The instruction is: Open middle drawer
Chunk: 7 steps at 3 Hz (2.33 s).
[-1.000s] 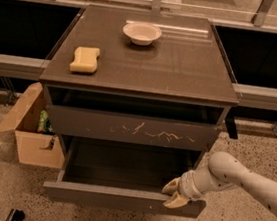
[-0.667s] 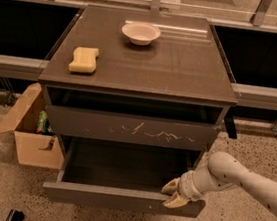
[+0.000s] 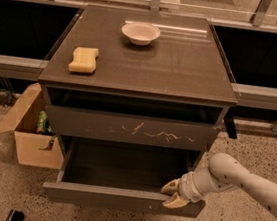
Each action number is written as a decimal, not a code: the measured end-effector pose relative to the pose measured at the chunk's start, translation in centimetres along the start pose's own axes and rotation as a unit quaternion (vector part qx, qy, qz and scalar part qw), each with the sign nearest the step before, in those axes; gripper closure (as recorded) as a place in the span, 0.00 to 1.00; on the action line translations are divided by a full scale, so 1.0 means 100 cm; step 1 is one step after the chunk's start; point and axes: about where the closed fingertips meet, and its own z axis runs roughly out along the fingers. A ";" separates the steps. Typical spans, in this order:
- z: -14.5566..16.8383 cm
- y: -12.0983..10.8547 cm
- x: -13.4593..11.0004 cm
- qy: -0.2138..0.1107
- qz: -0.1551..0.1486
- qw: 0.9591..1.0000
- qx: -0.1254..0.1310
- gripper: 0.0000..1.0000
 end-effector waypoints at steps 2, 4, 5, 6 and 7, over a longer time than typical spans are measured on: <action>0.001 0.001 0.000 -0.005 -0.003 1.000 -0.007 0.04; 0.018 0.036 0.010 -0.011 -0.010 0.998 -0.054 0.25; 0.015 0.042 0.010 -0.007 -0.013 0.999 -0.050 0.53; -0.001 0.056 0.005 -0.001 -0.024 0.999 -0.032 0.45; -0.023 0.066 -0.001 -0.006 -0.035 0.999 -0.008 0.19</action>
Offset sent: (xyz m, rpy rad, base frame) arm 0.0001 -0.0026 0.0002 0.0215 0.0114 0.0267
